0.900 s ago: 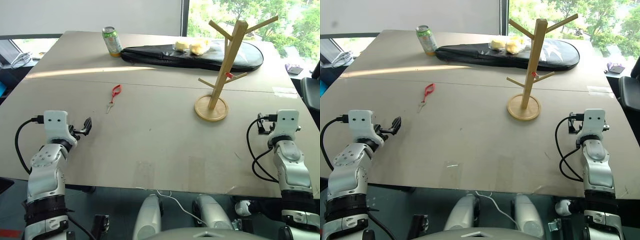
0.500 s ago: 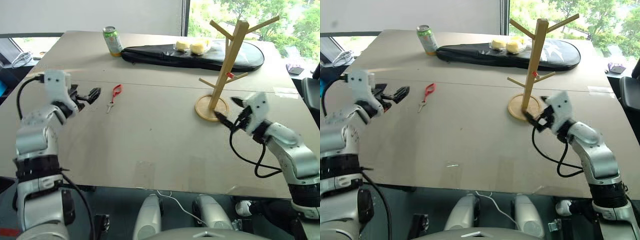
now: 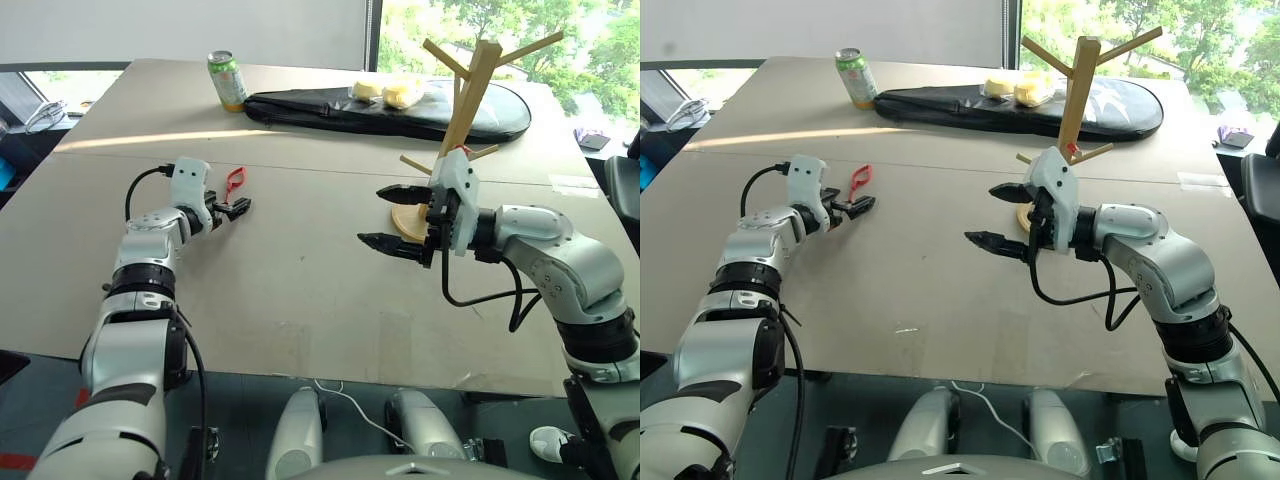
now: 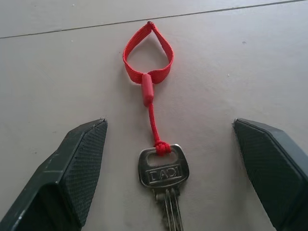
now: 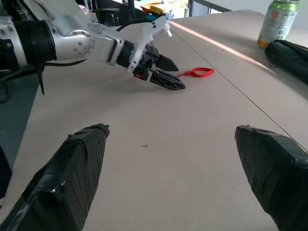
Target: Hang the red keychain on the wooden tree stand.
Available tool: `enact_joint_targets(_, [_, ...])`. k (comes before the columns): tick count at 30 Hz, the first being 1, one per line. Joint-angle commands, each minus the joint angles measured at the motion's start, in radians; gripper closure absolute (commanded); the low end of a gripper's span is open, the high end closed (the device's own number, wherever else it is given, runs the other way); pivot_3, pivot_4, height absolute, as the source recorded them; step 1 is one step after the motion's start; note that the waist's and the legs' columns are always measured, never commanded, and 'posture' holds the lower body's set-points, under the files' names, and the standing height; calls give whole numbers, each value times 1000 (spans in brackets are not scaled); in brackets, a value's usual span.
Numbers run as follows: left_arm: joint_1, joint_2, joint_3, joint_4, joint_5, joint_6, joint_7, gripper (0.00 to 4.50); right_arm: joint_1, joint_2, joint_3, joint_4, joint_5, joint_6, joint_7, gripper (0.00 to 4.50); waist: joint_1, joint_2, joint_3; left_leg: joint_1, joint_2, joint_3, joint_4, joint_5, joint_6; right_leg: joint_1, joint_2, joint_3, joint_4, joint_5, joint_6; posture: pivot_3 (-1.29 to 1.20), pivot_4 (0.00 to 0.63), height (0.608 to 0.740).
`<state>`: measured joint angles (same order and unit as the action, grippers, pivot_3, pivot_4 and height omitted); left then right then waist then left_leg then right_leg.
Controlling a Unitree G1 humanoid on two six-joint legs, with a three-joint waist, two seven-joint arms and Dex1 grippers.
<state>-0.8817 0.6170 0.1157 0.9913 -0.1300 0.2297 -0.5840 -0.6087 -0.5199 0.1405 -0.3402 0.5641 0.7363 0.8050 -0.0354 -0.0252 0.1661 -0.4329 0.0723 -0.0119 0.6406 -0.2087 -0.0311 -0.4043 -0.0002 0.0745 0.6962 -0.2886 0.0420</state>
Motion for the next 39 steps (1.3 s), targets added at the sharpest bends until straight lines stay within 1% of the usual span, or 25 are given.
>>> enact_joint_targets(1, [-49,-9,0,68,26,-66,16,186,-34,-4,-23,-21,16,-4,15,0,0,0,0,0,0,0,0,0,0,0,0,0,0,0,0,0,150,740])
enact_joint_targets(10, [-130,-26,-3,199,72,-160,71,186,-44,-7,-33,-15,12,-3,14,0,0,0,0,0,0,0,0,0,0,0,0,0,0,0,0,0,150,740])
enact_joint_targets(11, [-135,-26,-4,207,77,-161,77,410,-44,-7,-34,-16,12,-1,12,0,-1,0,0,0,0,0,0,0,0,0,0,0,0,0,0,0,150,740])
enact_joint_targets(13, [-141,-27,-2,217,80,-165,79,995,-43,-7,-37,-20,14,1,9,0,-1,0,0,0,0,0,0,0,0,0,0,0,0,0,0,0,150,740])
enact_joint_targets(14, [-143,-28,-1,220,82,-166,78,995,-43,-8,-39,-22,14,2,6,0,-2,0,0,0,0,0,0,0,0,0,0,0,0,0,0,0,150,740])
enact_joint_targets(15, [-144,-27,-3,223,85,-165,79,1672,-43,-8,-40,-22,14,3,4,0,-2,0,0,0,0,0,0,0,0,0,0,0,0,0,0,0,150,740])
enact_joint_targets(16, [-145,-27,-3,225,87,-164,82,2015,-43,-8,-42,-22,14,3,2,0,-2,0,0,0,0,0,0,0,0,0,0,0,0,0,0,0,150,740])
enact_joint_targets(18, [-146,-26,-3,228,91,-157,89,2899,-43,-8,-46,-21,14,2,-2,0,-2,0,0,0,0,0,0,0,0,0,0,0,0,0,0,0,150,740])
enact_joint_targets(19, [-146,-25,-1,228,92,-157,89,3229,-43,-9,-48,-19,14,0,-4,0,-2,0,0,0,0,0,0,0,0,0,0,0,0,0,0,0,150,740])
enact_joint_targets(21, [-146,-23,1,229,94,-157,91,4176,-43,-9,-50,-16,12,-3,-7,0,-2,0,0,0,0,0,0,0,0,0,0,0,0,0,0,0,150,740])
enact_joint_targets(22, [-145,-21,2,230,96,-156,93,4429,-42,-9,-50,-14,12,-5,-7,0,-3,0,0,0,0,0,0,0,0,0,0,0,0,0,0,0,150,740])
enact_joint_targets(28, [-144,-6,9,229,94,-154,100,4429,-34,-12,-54,-6,10,-11,-7,0,-3,0,0,0,0,0,0,0,0,0,0,0,0,0,0,0,150,740])
enact_joint_targets(31, [-143,-4,32,178,63,-161,67,4429,-26,-14,-60,-9,2,-12,-12,0,-3,0,0,0,0,0,0,0,0,0,0,0,0,0,0,0,150,740])
enact_joint_targets(33, [-131,-6,53,99,28,-160,21,4429,-16,-18,-68,-21,-4,-13,-25,0,-3,0,0,0,0,-1,0,0,0,0,0,-1,0,0,0,0,150,740])
enact_joint_targets(35, [-86,-7,69,-18,-8,-143,-30,4429,18,-28,-83,-47,-24,-25,-50,0,-1,0,0,-1,0,-1,0,0,0,0,0,-1,0,0,0,0,150,740])
enact_joint_targets(37, [-1,0,67,-186,-28,-119,-68,4429,81,-42,-107,-99,-26,-27,-74,0,0,0,0,-1,0,-1,0,0,0,0,0,-1,0,0,0,0,150,740])
enact_joint_targets(39, [107,6,63,-396,-52,-87,-94,4429,152,-50,-137,-167,-13,-22,-99,0,-1,0,0,-1,0,0,-1,0,-1,0,-1,-1,-1,0,0,0,150,740])
